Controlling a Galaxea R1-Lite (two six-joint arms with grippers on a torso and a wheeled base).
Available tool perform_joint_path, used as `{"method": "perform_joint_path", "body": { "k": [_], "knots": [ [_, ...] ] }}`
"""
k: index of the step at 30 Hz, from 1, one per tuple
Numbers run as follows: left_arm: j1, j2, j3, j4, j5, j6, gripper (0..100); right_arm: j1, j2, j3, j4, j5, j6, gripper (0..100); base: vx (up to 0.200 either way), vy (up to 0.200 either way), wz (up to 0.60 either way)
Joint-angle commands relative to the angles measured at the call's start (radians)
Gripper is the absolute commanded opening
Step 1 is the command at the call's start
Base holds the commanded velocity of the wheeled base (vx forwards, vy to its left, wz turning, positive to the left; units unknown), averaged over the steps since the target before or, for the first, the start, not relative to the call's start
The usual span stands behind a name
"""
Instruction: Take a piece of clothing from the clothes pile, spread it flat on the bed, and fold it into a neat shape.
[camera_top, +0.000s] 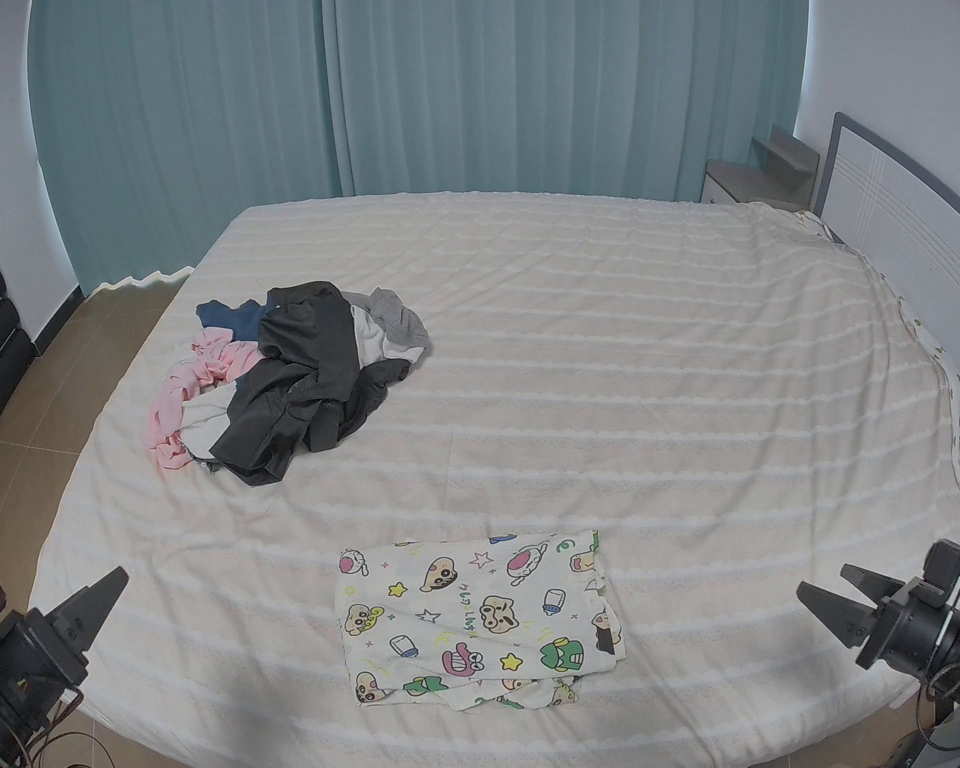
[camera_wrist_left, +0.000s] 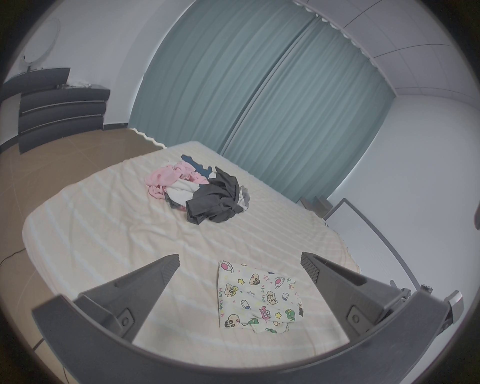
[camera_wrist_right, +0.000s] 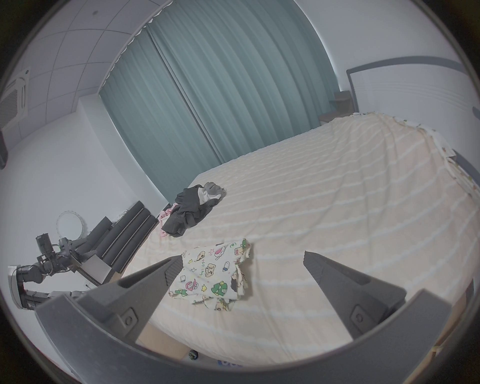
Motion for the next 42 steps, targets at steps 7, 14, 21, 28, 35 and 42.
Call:
{"method": "perform_joint_path", "body": {
  "k": [7,14,21,28,35,42],
  "knots": [
    [0.075,-0.608,0.05,0.325,0.063,0.299,100,-0.201,-0.889,0.021,0.67,-0.082,-0.225,100,0.0,0.0,0.0],
    [0.075,-0.608,0.156,0.196,0.165,0.331,100,-0.207,-0.885,0.021,0.668,-0.197,-0.28,100,0.0,0.0,0.0],
    [0.075,-0.608,0.159,0.194,0.158,0.442,100,-0.253,-0.885,0.021,0.665,-0.287,-0.447,100,0.0,0.0,0.0],
    [0.075,-0.608,0.162,0.193,0.155,0.459,100,-0.457,-0.966,0.021,0.665,-0.237,-0.519,100,0.0,0.0,0.0],
    [0.075,-0.608,0.161,0.194,0.095,0.419,100,-0.449,-0.983,0.021,0.665,-0.188,-0.478,100,0.0,0.0,0.0],
    [0.075,-0.608,0.168,0.197,0.096,0.502,100,-0.449,-0.983,0.021,0.676,-0.094,-0.488,100,0.0,0.0,0.0]
  ]
}}
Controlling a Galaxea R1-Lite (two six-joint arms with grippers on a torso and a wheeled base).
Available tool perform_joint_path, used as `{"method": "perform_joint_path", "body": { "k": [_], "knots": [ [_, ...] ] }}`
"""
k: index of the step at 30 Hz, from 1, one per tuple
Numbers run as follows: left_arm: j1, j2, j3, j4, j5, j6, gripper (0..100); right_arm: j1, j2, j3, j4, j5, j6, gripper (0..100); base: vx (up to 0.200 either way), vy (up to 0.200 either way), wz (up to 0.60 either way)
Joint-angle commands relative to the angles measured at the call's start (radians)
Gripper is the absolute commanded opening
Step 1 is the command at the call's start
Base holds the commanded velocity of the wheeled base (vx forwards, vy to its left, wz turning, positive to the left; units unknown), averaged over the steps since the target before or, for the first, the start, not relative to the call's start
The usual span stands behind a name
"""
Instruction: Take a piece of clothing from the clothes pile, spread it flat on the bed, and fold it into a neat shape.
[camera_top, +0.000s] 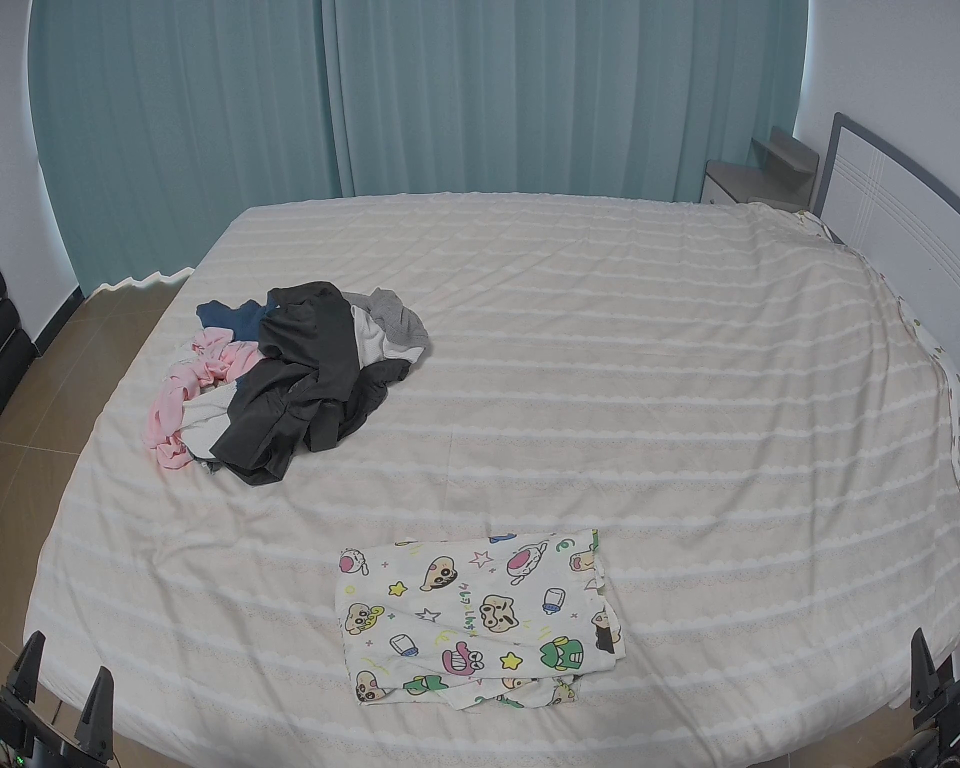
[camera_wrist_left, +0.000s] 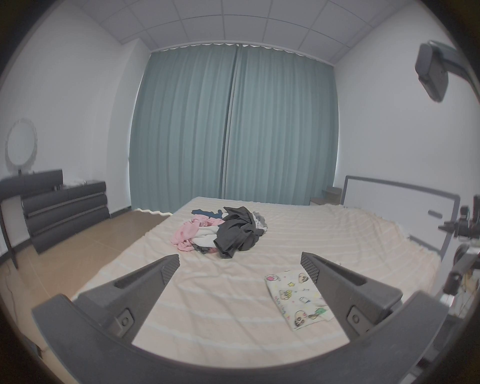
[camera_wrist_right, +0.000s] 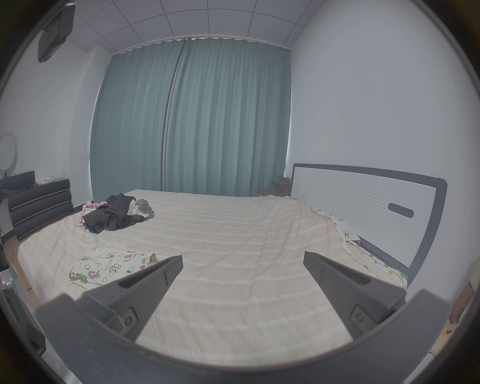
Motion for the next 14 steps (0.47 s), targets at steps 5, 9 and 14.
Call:
{"method": "perform_joint_path", "body": {
  "k": [5,9,14],
  "knots": [
    [0.0,-0.009,0.018,0.043,0.03,0.059,100,0.0,-0.014,0.018,-0.007,0.062,-0.027,100,0.0,0.0,0.0],
    [0.0,-0.009,0.018,0.043,0.028,0.064,100,0.0,-0.014,0.018,-0.007,0.062,-0.026,100,0.0,0.0,0.0],
    [0.0,-0.009,0.018,0.043,0.028,0.067,100,0.0,-0.014,0.018,-0.007,0.071,-0.024,100,0.0,0.0,0.0]
  ]
}}
